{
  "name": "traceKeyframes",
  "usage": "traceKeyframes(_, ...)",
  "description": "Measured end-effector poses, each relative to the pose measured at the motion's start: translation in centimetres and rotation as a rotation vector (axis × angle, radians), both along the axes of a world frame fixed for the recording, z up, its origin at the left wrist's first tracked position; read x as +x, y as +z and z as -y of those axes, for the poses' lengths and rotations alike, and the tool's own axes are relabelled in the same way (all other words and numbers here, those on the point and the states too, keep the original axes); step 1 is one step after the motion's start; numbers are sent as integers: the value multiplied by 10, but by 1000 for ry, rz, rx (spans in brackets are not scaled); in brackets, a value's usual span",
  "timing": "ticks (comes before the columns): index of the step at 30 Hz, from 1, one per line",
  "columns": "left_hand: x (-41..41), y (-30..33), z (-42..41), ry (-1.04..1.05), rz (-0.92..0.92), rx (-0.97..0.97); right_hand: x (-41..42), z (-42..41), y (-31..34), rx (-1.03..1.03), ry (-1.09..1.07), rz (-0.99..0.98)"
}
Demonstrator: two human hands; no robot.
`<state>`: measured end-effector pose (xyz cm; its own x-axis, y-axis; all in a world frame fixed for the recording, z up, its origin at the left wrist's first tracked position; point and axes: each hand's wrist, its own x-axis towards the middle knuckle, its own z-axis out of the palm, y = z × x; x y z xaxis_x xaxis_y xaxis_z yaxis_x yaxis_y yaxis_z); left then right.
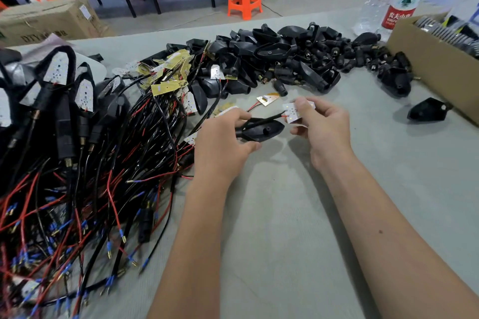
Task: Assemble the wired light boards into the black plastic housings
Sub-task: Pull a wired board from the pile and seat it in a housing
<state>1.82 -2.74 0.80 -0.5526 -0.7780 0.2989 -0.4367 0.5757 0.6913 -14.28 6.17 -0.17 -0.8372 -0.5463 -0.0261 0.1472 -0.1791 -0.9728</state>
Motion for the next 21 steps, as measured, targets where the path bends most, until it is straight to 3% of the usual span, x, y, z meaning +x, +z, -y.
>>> traceKeyframes(7,-18,-7,-13,-2,-20,-60,9,-3,1,263,40,-489)
traceKeyframes(13,-21,-13,-14,23,-58,-93,13,-4,4,232,126,-471)
traceKeyframes(17,-21,-15,-14,12,-69,-55,9,-4,1,320,88,-633)
traceKeyframes(21,-20,-15,-13,-10,-87,-32,6,-3,-2,350,39,-653)
